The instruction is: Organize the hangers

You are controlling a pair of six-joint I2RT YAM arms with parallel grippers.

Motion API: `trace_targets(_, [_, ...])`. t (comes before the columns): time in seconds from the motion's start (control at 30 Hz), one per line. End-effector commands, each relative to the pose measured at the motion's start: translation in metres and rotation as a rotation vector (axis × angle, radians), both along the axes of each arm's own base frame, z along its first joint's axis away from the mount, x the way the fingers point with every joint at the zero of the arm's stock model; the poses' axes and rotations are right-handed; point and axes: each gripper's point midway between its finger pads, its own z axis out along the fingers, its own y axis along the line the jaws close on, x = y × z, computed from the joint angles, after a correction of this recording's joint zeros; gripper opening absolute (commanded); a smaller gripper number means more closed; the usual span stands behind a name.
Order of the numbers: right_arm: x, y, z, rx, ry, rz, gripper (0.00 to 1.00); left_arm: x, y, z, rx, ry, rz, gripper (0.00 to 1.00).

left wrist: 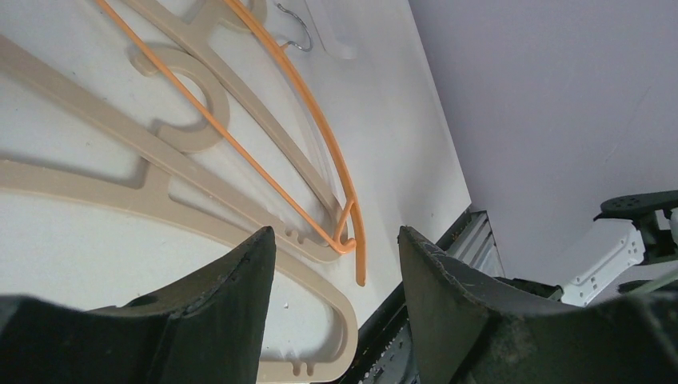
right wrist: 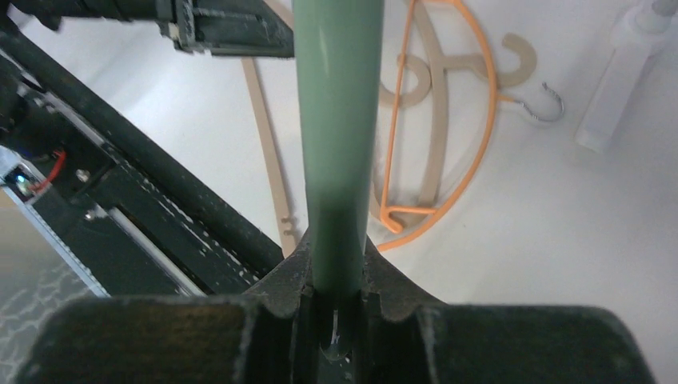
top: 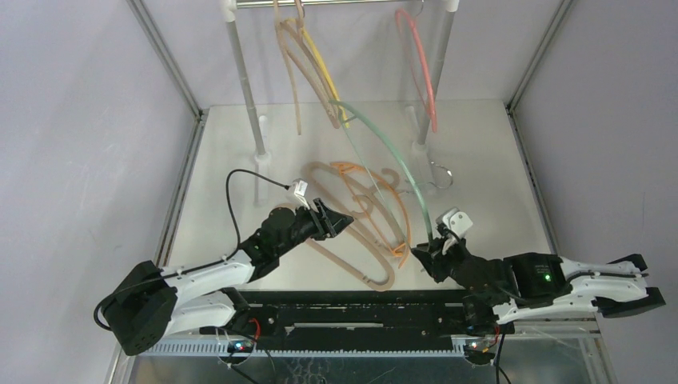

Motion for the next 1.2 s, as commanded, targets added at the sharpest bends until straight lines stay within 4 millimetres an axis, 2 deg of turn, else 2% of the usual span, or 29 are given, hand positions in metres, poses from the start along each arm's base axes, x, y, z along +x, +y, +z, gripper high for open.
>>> trace_targets(0.0, [0.013, 0.000, 0.049, 0.181, -0.105, -0.079, 0.00, 0.003, -0.003, 0.014, -0.021, -0.051, 0.002, 0.63])
trace_targets(0.2, [0.040, -0.008, 0.092, 0.196, -0.281, -0.249, 0.00, 0.003, -0.002, 0.015, -0.030, -0.054, 0.004, 0.63])
trace_targets(0.33, [0.062, 0.000, 0.118, 0.158, -0.324, -0.322, 0.00, 0.000, -0.003, 0.020, -0.045, -0.062, -0.004, 0.62])
trace_targets(0.43, [0.081, 0.011, 0.114, 0.140, -0.257, -0.313, 0.00, -0.002, -0.002, 0.023, -0.058, -0.069, -0.010, 0.63])
trace_targets(0.57, [0.110, 0.021, 0.097, 0.081, -0.184, -0.348, 0.00, -0.005, 0.000, 0.026, -0.071, -0.078, -0.009, 0.63])
trace_targets(0.73, [0.127, 0.046, 0.084, 0.021, -0.143, -0.303, 0.00, -0.007, 0.003, 0.024, -0.075, -0.079, -0.008, 0.63])
trace_targets(0.8, [0.132, 0.050, 0.079, -0.003, -0.132, -0.304, 0.00, -0.008, 0.003, 0.024, -0.076, -0.080, -0.008, 0.63])
trace_targets(0.97, [0.154, 0.046, 0.086, -0.019, -0.128, -0.341, 0.00, -0.008, 0.002, 0.027, -0.082, -0.084, -0.014, 0.63])
trace_targets(1.17, [0.201, 0.040, 0.107, -0.024, -0.142, -0.363, 0.00, -0.008, 0.002, 0.030, -0.090, -0.089, -0.015, 0.63])
